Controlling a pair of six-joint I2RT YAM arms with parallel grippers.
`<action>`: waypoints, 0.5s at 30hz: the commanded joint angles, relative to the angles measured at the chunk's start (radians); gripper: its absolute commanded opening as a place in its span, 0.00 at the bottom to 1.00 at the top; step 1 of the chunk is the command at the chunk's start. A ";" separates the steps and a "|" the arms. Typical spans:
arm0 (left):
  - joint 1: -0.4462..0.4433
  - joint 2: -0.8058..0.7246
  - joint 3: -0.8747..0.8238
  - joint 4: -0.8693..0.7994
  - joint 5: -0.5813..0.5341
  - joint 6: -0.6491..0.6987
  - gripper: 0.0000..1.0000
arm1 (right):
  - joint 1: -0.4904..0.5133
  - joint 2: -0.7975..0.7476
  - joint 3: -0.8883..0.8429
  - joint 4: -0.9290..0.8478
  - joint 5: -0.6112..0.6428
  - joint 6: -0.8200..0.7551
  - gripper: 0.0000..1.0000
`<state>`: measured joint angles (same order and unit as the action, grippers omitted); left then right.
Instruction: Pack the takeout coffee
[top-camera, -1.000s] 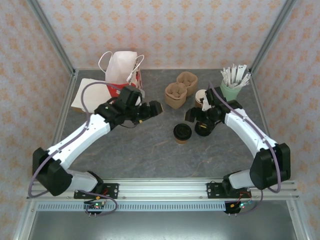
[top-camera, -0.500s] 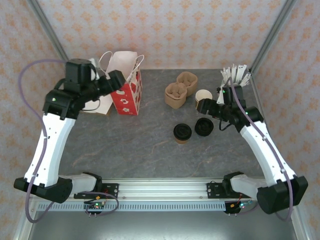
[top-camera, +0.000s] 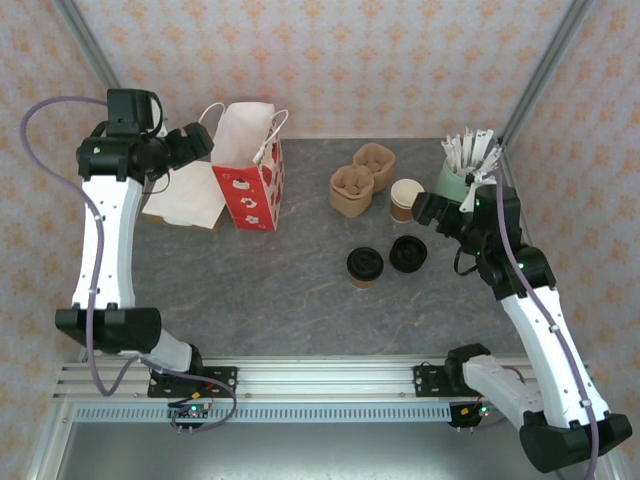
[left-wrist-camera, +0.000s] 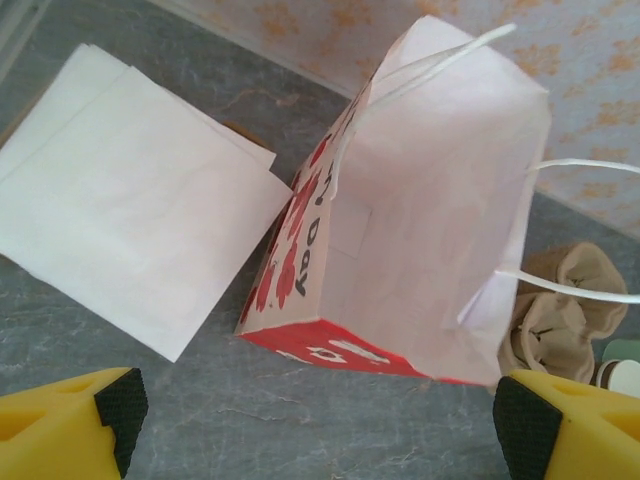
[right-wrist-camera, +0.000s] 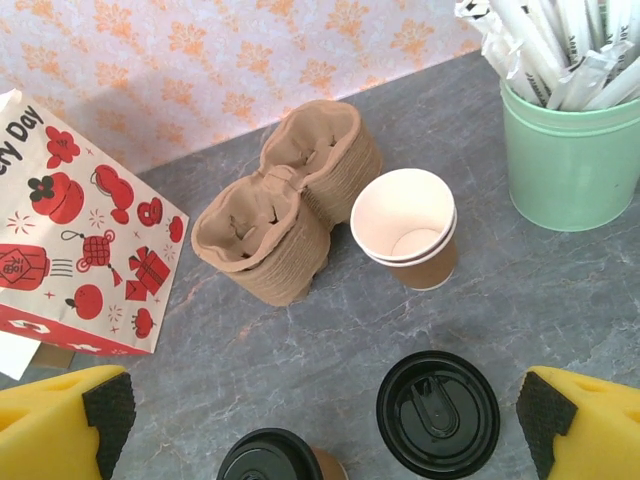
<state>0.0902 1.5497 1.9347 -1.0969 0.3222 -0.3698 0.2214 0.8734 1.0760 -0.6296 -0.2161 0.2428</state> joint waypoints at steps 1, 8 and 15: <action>0.003 0.071 0.083 -0.023 0.094 0.055 0.93 | -0.004 -0.010 -0.019 0.031 0.036 0.007 0.99; 0.003 0.187 0.147 -0.021 0.075 0.044 0.90 | -0.004 -0.011 -0.029 0.004 -0.017 -0.007 0.99; 0.003 0.178 0.091 0.017 0.077 0.044 0.90 | -0.004 0.099 0.037 -0.154 -0.146 -0.042 0.99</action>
<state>0.0917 1.7538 2.0407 -1.0996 0.3866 -0.3412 0.2214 0.9459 1.0801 -0.7006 -0.2947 0.2230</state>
